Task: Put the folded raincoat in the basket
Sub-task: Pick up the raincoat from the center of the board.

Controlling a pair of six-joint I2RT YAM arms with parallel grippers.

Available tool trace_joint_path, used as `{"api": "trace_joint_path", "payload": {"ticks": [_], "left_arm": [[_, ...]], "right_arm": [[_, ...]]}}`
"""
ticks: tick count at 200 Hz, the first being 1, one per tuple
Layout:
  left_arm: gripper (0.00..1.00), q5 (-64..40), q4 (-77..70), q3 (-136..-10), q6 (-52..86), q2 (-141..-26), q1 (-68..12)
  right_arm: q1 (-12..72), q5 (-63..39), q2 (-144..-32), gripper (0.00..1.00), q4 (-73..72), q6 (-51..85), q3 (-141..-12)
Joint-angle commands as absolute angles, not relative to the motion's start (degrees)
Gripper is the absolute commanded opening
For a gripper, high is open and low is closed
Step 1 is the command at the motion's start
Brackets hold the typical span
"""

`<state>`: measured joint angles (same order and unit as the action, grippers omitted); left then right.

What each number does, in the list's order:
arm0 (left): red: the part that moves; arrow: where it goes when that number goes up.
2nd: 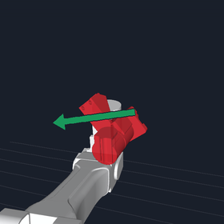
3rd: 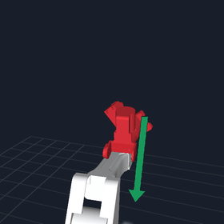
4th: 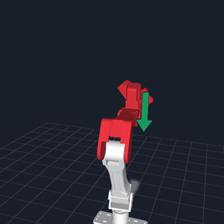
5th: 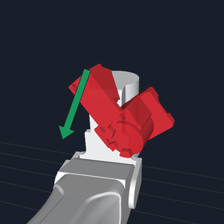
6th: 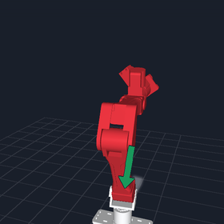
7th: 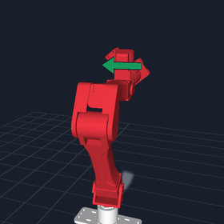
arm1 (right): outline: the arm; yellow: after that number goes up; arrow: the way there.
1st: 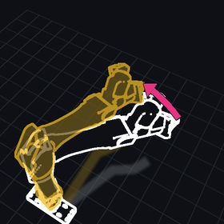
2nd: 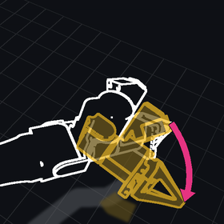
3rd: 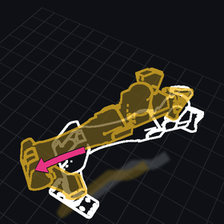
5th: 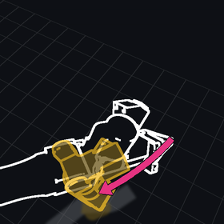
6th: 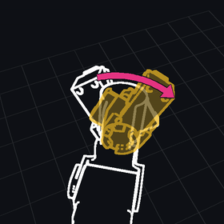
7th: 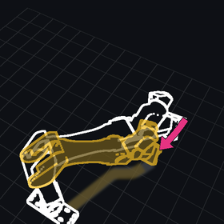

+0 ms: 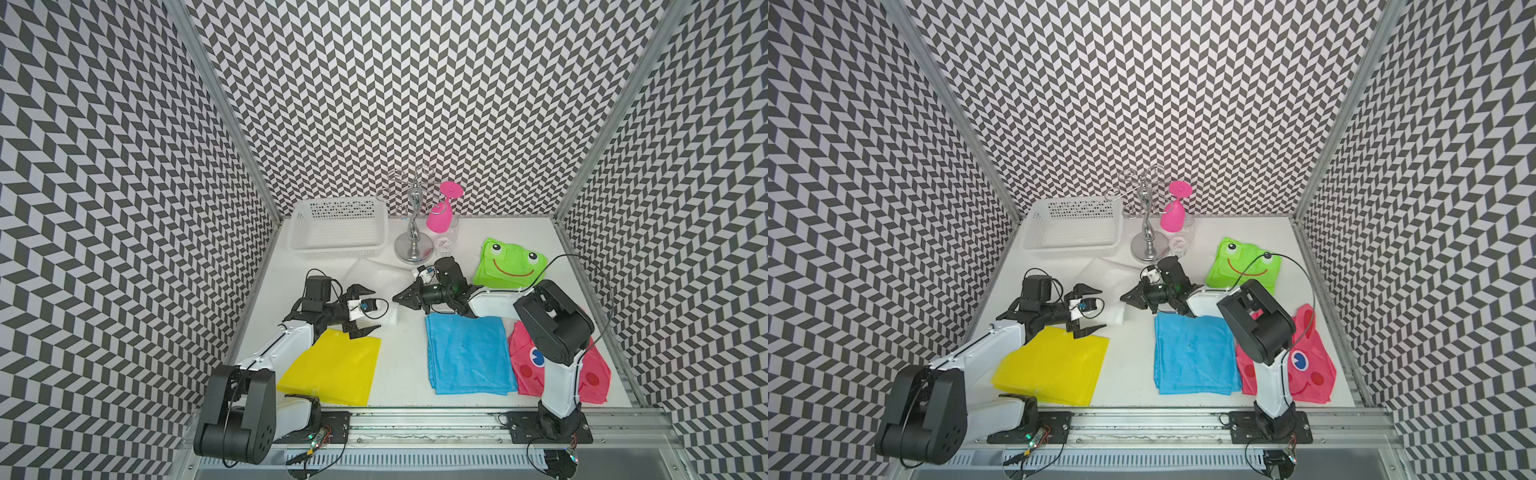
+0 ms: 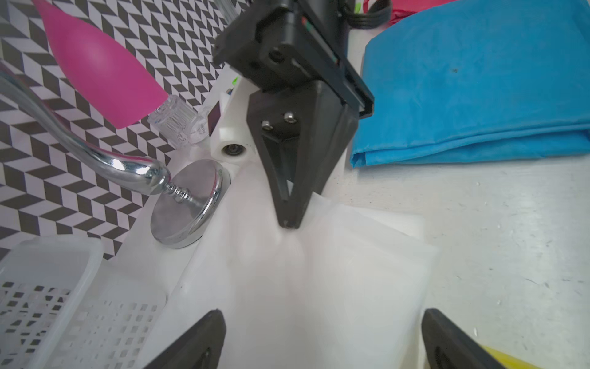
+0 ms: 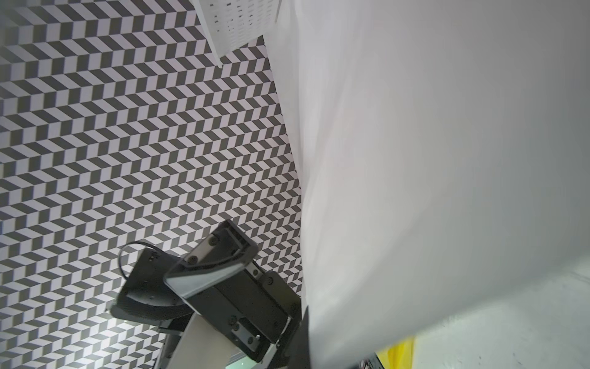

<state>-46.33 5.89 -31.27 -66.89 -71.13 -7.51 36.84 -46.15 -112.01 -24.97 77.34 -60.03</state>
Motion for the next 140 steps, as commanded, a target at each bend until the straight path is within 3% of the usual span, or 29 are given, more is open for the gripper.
{"api": "trace_joint_path", "payload": {"ticks": [1, 40, 60, 70, 116, 140], "left_arm": [[1.0, -47.53, 2.07, -29.95, -70.57, -70.12, -7.8], [0.99, -45.43, 2.89, -28.52, -72.19, -68.97, -8.85], [0.99, -40.38, -3.8, -26.78, -70.0, -69.55, -9.4], [0.94, -38.31, -7.85, -25.98, -67.18, -69.85, -9.36], [0.53, -38.5, -4.2, -31.09, -66.22, -72.71, -7.66], [0.24, -39.29, -2.2, -31.76, -67.7, -72.53, -7.0]], "right_arm": [[36.5, -46.85, -112.36, 0.0, -32.09, 82.46, -60.18], [36.39, -46.85, -112.42, 0.0, -35.37, 86.17, -59.39], [36.39, -46.94, -111.95, 0.0, -36.69, 87.16, -58.47], [36.36, -47.1, -111.67, 0.0, -36.98, 87.34, -58.07], [36.39, -47.29, -110.58, 0.0, -38.06, 88.02, -56.35], [35.95, -47.68, -110.57, 0.0, -39.17, 88.39, -55.84]]}}
